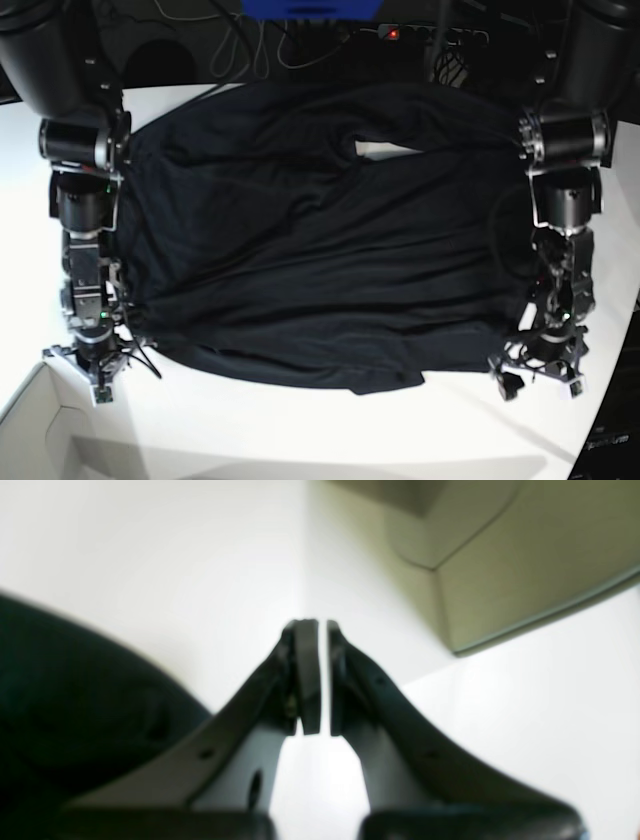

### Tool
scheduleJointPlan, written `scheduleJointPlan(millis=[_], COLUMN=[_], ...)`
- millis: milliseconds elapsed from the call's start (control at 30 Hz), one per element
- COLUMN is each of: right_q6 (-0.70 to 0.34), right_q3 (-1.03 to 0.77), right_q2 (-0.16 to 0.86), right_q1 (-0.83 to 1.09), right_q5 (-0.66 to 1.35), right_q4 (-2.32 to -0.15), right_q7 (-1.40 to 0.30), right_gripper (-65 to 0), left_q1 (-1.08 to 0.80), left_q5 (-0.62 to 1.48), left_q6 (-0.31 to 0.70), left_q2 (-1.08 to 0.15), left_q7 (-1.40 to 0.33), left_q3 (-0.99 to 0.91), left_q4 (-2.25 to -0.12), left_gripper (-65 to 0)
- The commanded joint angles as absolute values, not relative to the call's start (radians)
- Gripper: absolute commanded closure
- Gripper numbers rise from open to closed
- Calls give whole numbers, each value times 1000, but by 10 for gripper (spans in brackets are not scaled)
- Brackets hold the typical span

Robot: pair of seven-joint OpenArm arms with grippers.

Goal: Layout the t-shirt on the table in an organized manner, then fold the t-shirt properly
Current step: 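Slide both grippers along the shirt sides toward the collar edge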

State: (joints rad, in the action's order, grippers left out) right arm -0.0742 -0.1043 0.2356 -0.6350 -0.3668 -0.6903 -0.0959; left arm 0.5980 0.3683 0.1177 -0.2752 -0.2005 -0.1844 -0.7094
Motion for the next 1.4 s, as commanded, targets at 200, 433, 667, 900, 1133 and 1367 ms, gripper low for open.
scheduleJointPlan(millis=[200,433,667,900,1133,1367], right_q6=[-344,-483,-538,-535,-535,-535], right_q3=[-108,-108,-108,-145,-185,-179], right_q2=[231,176,143,179,237,289], right_q1=[-390,-111,-31,-70,-200,-328], right_q5=[-219,-147,-147,-147,-147,-148], right_q4=[-1245,-1716,-1633,-1422,-1119,-946], right_q7=[-449,-797,-811,-667,-549,-449], right_gripper=[-32,-32,-32,-31,-31,-31], left_q1=[367,154,193,363,529,657], left_q5=[371,369,371,363,360,282], left_q6=[117,119,120,124,125,125], left_q2=[-288,-289,-280,-251,-222,-223], left_q7=[-390,-440,-311,-277,-133,76], left_q3=[-191,-191,-185,-182,-180,-179], left_q4=[-1196,-1362,-1136,-885,-572,-309], left_gripper=[-521,-521,-521,-521,-521,-521])
